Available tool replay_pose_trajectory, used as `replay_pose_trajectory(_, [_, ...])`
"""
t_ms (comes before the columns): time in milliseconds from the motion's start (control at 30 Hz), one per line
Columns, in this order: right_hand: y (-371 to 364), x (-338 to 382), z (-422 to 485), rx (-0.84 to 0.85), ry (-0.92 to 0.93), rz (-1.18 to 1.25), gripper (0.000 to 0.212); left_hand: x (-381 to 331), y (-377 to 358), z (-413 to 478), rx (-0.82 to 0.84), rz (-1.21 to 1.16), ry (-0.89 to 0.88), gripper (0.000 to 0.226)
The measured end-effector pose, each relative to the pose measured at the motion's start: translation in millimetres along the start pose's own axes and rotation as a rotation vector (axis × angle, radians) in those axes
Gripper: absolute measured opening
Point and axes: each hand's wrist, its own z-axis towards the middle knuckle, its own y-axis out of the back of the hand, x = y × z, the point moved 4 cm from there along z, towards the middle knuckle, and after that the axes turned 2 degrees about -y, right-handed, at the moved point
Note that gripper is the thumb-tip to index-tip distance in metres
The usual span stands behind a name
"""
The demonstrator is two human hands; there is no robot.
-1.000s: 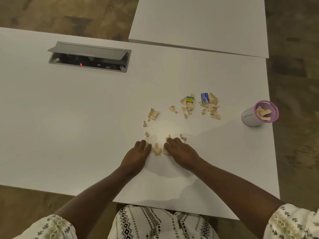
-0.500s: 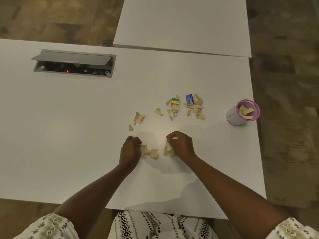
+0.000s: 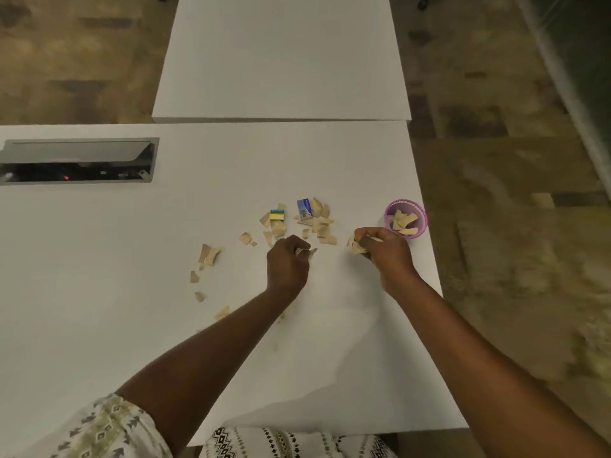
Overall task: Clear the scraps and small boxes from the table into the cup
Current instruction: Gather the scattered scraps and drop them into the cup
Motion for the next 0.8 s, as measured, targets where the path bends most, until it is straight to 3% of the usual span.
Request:
replay_pose_trajectory(233, [78.6, 44.5, 51.1, -0.272, -0.02, -0.176, 0.007, -103.2, -87.9, 16.4, 0.116, -0.062, -0.151, 0.016])
replay_pose_trajectory(300, [87.7, 54.4, 60.0, -0.265, -0.034, -0.207, 0.002, -123.1, -105.7, 22.9, 0.129, -0.036, -0.157, 0.018])
replay_pose_trajectory(400, [91.8, 63.5, 67.6, -0.16, -0.09, -0.262, 0.012, -139.1, -127.6, 32.6, 0.165, 0.052, -0.132, 0.019])
replay_pose_trajectory(500, [91.5, 65.5, 71.9, -0.134, -0.147, -0.197, 0.004, -143.7, -138.5, 39.9, 0.222, 0.129, -0.106, 0.02])
replay_pose_trajectory(600, [92.5, 66.2, 73.5, -0.118, -0.167, -0.215, 0.015, -147.2, -140.8, 40.0, 0.251, 0.15, -0.136, 0.024])
replay_pose_trajectory(800, [94.5, 68.3, 63.8, -0.176, -0.054, -0.355, 0.025, -144.3, -129.8, 32.0, 0.271, 0.154, -0.214, 0.022])
